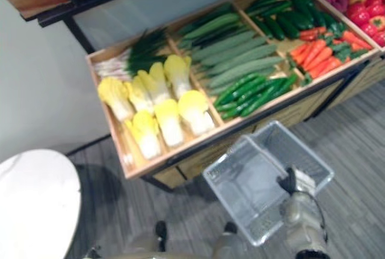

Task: Pick vegetable in the basket

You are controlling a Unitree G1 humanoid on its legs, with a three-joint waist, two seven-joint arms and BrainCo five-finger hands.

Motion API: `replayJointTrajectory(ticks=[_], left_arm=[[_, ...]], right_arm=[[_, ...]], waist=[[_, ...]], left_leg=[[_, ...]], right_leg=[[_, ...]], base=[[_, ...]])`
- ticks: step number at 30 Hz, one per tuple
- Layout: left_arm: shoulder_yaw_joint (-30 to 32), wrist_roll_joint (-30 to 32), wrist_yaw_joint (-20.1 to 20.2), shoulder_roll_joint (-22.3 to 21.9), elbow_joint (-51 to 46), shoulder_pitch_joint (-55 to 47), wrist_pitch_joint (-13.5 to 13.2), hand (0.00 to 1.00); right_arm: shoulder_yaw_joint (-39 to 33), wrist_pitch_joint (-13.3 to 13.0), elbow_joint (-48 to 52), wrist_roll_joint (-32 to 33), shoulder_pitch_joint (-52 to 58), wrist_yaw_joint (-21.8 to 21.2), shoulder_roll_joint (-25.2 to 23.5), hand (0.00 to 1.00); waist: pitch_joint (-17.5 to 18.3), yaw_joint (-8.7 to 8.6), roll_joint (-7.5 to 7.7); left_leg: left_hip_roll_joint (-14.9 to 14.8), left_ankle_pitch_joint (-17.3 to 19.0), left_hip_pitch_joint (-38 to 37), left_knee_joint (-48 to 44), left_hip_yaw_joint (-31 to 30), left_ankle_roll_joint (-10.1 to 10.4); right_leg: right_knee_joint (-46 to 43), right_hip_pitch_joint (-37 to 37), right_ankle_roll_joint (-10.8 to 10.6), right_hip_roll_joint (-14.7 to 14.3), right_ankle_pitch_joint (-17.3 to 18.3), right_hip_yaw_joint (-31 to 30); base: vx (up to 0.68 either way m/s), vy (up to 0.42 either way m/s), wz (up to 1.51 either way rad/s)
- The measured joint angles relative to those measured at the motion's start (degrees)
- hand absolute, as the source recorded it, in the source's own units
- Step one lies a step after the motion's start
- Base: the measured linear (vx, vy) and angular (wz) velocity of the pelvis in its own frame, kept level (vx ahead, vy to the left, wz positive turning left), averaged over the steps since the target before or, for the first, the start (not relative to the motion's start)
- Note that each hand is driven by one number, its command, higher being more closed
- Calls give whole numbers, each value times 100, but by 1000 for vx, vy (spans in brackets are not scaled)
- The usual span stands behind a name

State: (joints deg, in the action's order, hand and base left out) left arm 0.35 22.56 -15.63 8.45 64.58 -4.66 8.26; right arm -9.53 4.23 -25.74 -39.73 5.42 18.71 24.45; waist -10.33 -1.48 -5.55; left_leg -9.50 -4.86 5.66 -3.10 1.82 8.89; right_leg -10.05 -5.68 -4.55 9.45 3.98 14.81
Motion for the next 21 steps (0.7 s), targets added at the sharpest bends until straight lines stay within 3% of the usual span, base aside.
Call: replayJointTrajectory(ticks=[1,3,5,9,15,21], left_arm=[[11,0,-17,-54,-6,1,-5,0],[89,2,-267,-293,-119,18,-27,0],[399,4,-405,-252,-113,-150,-18,0],[555,10,-765,-304,24,-537,16,0],[582,4,-1160,-329,20,-518,13,0],[428,-1,-1543,-308,-599,-518,-146,0]], right_arm=[[-70,39,-45,27,36,21,-19,100],[-332,55,-238,179,176,203,-183,100],[-677,53,-397,227,359,266,-374,100],[-1346,172,-1024,310,566,559,-427,100],[-1491,384,-1635,430,615,671,-421,100],[-1551,371,-2254,501,661,853,-441,100]], waist=[[34,-3,-52],[29,6,108],[71,7,207],[223,-8,220],[367,-23,285],[531,-35,427]], left_leg=[[-19,102,-81,81,41,-20],[115,281,-175,106,165,-127],[212,396,-337,106,320,-190],[371,612,-506,171,598,-301],[374,591,-646,415,834,-289],[385,560,-683,590,830,-287]], right_leg=[[20,6,-38,-23,-22,-48],[336,142,-231,56,-239,-191],[514,280,-310,113,-336,-338],[758,300,-463,235,-469,-618],[1016,277,-447,200,-583,-781],[1095,284,-457,183,-614,-768]], base=[[97,178,-35],[76,183,-29],[41,147,-37],[6,122,-37],[-26,27,-20],[37,-5,-1]])
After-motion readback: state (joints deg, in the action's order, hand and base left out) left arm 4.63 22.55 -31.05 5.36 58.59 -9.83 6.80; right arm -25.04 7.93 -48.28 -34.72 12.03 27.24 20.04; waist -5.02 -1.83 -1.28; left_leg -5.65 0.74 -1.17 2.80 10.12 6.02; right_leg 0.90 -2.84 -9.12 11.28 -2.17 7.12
